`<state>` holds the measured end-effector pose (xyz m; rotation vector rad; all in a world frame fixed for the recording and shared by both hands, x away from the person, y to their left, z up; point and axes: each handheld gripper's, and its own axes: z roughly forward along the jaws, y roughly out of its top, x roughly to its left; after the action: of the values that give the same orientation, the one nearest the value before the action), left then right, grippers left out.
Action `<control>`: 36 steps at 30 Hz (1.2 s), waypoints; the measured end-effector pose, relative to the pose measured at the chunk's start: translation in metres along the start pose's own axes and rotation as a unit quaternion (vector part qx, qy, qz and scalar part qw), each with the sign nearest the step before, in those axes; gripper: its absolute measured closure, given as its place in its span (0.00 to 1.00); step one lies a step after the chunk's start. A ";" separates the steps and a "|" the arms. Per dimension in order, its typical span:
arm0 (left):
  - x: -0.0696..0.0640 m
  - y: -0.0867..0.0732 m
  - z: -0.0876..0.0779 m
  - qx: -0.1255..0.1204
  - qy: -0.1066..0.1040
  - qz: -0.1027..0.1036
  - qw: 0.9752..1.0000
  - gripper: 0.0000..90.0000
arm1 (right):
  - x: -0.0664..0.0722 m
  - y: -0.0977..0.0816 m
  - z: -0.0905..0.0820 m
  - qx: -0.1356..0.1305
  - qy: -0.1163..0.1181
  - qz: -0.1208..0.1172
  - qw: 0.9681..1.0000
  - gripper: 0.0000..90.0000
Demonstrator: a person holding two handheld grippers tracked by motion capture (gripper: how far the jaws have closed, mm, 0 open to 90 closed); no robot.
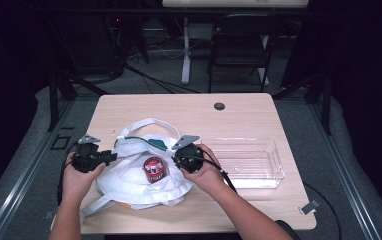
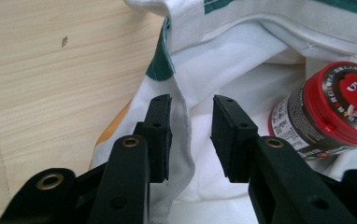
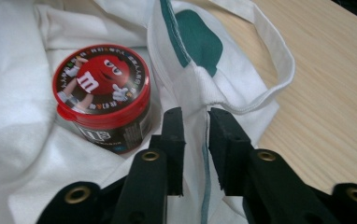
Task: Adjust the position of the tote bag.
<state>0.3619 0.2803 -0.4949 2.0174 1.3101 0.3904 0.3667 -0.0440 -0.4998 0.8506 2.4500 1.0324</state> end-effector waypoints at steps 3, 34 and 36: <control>-0.002 0.002 -0.004 -0.010 -0.001 0.003 1.000 0.72 | 0.000 0.001 -0.005 -0.008 0.005 -0.002 1.000 0.75; -0.024 0.015 -0.020 -0.022 0.001 0.049 0.999 0.62 | 0.002 0.003 -0.036 -0.047 0.035 -0.040 0.997 0.57; -0.024 0.016 -0.021 -0.024 0.000 0.050 0.998 0.62 | 0.005 0.005 -0.035 -0.048 0.039 -0.049 0.997 0.56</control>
<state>0.3494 0.2630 -0.4662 2.0481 1.1925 0.4639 0.3466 -0.0561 -0.4735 0.6635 2.4552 1.1571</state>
